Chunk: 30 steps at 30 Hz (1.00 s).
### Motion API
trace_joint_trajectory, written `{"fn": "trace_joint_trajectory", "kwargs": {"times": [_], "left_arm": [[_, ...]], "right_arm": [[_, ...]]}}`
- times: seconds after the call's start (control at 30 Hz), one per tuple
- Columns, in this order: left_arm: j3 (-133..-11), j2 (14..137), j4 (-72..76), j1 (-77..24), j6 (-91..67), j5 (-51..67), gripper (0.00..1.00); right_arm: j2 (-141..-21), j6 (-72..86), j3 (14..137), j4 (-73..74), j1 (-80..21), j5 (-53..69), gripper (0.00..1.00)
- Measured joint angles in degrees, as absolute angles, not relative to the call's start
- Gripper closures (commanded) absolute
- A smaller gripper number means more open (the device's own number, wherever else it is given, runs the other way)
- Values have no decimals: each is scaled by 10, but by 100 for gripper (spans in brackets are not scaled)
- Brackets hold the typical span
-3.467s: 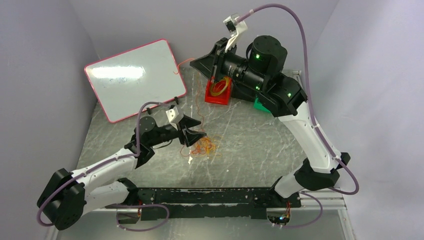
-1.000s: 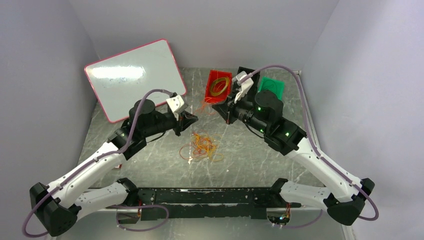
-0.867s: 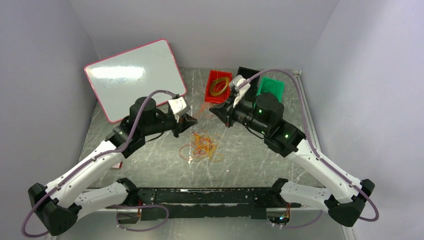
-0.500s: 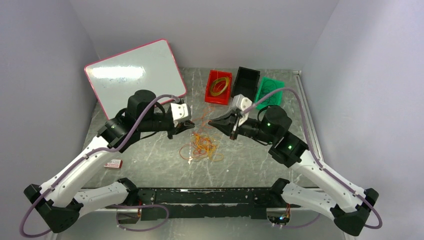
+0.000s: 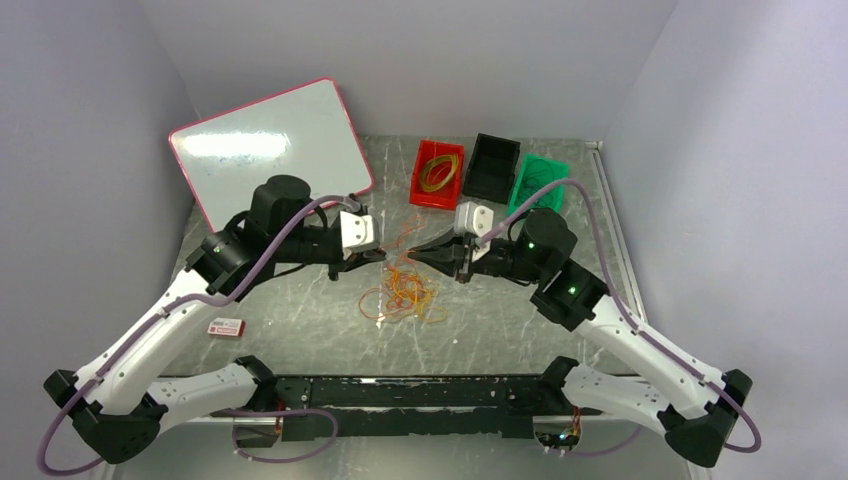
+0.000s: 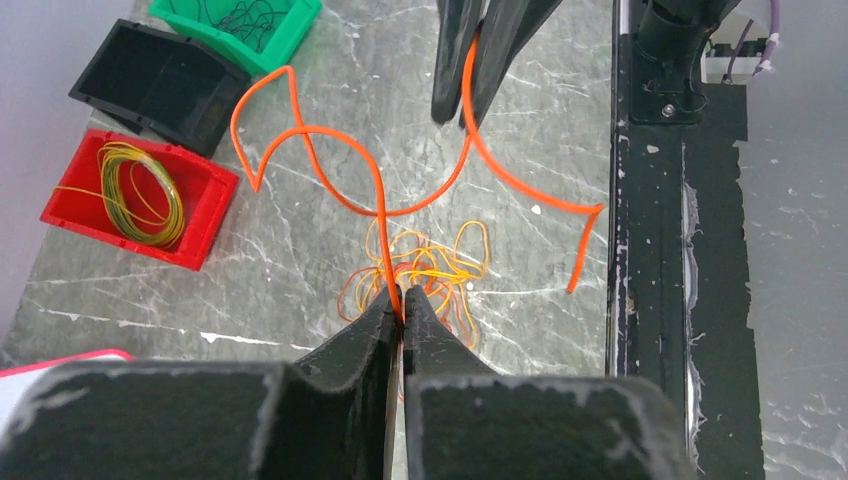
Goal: Untangle the cables
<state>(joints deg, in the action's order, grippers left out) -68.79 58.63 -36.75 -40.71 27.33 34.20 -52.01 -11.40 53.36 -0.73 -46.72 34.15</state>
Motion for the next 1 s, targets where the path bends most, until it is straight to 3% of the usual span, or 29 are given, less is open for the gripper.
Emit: {"fn": "trace_joint_trajectory", "kwargs": {"times": [0.37,0.6,1.0], "left_arm": [[-745,628,-443,-407,314,368,93],[-752,632,-471,-407,323,378,93],[-769,645,-492,-407,331,391,93]], "right_arm": [[-579,-163,547,-12,-467,354,79],[-600,-181,570,-21,-467,356,65],[-610,-197,581,-20,-467,380,61]]}}
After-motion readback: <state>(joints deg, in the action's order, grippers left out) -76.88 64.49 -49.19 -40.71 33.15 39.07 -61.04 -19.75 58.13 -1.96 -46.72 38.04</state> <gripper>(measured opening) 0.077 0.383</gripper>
